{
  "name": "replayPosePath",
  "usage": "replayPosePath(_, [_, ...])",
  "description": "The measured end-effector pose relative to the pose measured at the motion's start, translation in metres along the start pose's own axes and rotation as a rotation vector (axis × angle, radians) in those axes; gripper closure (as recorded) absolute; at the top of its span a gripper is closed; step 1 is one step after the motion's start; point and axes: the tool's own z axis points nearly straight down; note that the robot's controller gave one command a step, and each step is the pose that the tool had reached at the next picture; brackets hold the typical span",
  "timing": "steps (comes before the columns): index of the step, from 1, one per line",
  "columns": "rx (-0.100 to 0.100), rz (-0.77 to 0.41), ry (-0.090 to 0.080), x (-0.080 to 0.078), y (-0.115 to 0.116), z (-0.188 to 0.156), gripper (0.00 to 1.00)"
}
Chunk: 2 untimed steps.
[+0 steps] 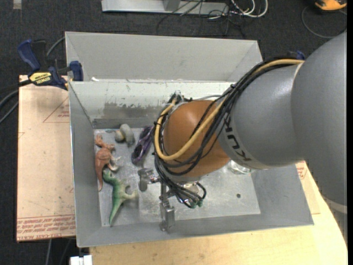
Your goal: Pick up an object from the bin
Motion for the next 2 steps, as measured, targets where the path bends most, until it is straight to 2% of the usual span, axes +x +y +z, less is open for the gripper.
replayPosePath(1, [0.003,-0.124,-0.018,-0.025,0.004,-0.016,0.0])
replayPosePath(2, [-0.003,-0.19,-0.005,-0.028,0.063,0.02,0.0])
